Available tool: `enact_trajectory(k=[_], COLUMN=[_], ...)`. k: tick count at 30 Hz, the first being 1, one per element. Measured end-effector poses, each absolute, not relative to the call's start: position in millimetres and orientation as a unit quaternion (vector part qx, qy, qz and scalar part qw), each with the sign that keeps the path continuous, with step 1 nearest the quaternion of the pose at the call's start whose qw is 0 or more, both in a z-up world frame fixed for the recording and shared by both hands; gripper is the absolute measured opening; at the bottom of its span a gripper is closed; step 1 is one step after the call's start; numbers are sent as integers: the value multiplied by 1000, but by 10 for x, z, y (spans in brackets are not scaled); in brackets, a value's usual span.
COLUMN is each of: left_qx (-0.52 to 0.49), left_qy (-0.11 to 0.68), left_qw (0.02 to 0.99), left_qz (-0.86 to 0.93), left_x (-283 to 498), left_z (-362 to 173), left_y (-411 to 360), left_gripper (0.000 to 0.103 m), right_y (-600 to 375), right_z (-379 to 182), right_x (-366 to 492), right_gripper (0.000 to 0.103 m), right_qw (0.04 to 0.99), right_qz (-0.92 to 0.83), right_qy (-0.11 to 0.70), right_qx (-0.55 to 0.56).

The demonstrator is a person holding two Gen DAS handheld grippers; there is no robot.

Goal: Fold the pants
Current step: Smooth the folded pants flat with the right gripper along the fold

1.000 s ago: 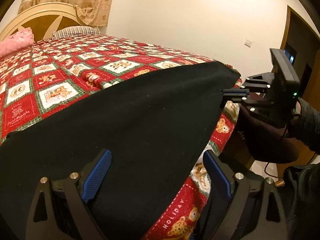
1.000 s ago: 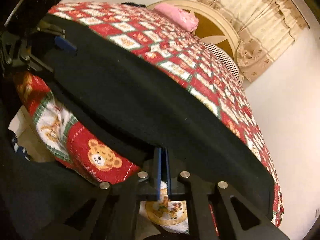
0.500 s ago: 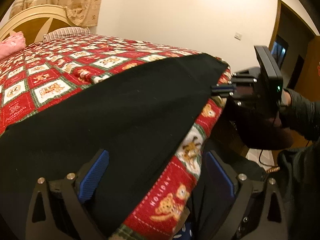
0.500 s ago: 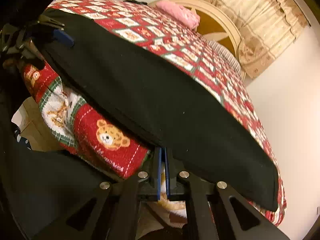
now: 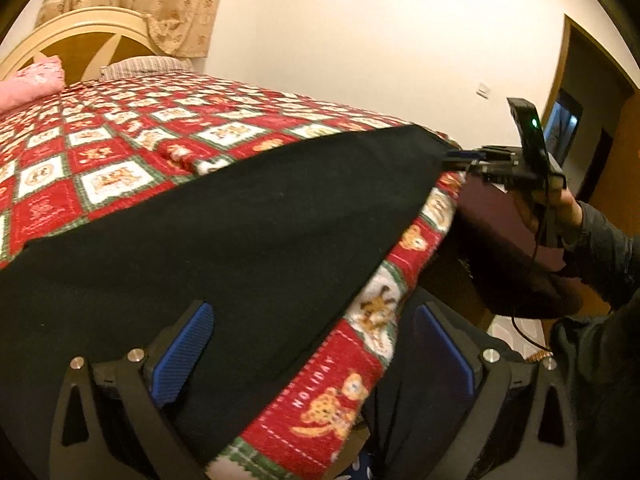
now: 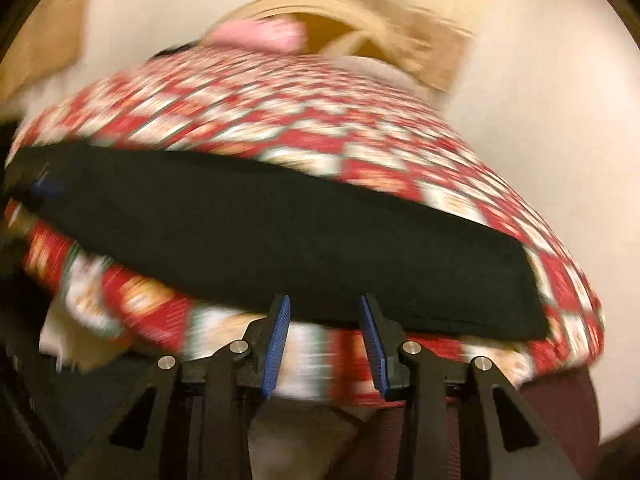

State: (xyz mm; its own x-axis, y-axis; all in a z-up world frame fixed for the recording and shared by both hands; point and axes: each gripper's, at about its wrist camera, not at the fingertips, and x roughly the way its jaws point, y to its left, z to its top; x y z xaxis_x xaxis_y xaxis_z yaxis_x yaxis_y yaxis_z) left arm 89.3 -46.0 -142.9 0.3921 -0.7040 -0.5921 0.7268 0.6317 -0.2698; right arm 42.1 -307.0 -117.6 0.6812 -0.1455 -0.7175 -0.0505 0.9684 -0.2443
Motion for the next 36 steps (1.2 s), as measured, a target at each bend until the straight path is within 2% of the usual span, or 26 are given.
enact_trajectory(k=[3, 9, 16, 21, 25, 30, 36], left_qx=[11, 29, 40, 34, 21, 28, 26], left_qy=[353, 353, 339, 362, 363, 365, 370], left_qw=[836, 841, 867, 881, 884, 886, 887], left_qz=[-419, -410, -363, -303, -294, -285, -274], left_x=[929, 899, 942, 1109, 1133, 1139, 1158], left_z=[-1469, -1467, -1352, -1433, -1480, -1491, -1500], left_y=[-454, -478, -345, -204, -147, -185, -177], left_gripper=[103, 103, 103, 103, 103, 103, 103], right_y=[-3518, -4092, -4090, -4336, -4556, -4525, -4843], right_z=[-1047, -1170, -1037, -927, -1083, -1041, -1025], right_x=[520, 704, 629, 651, 767, 711, 719], right_gripper=[38, 38, 38, 44, 44, 44, 44], right_qw=[916, 906, 906, 914, 894, 904, 899], right_qz=[-75, -97, -95, -109, -117, -117, -147], right_qy=[389, 410, 411, 384, 415, 396, 383], right_qx=[-60, 26, 31, 76, 123, 113, 155])
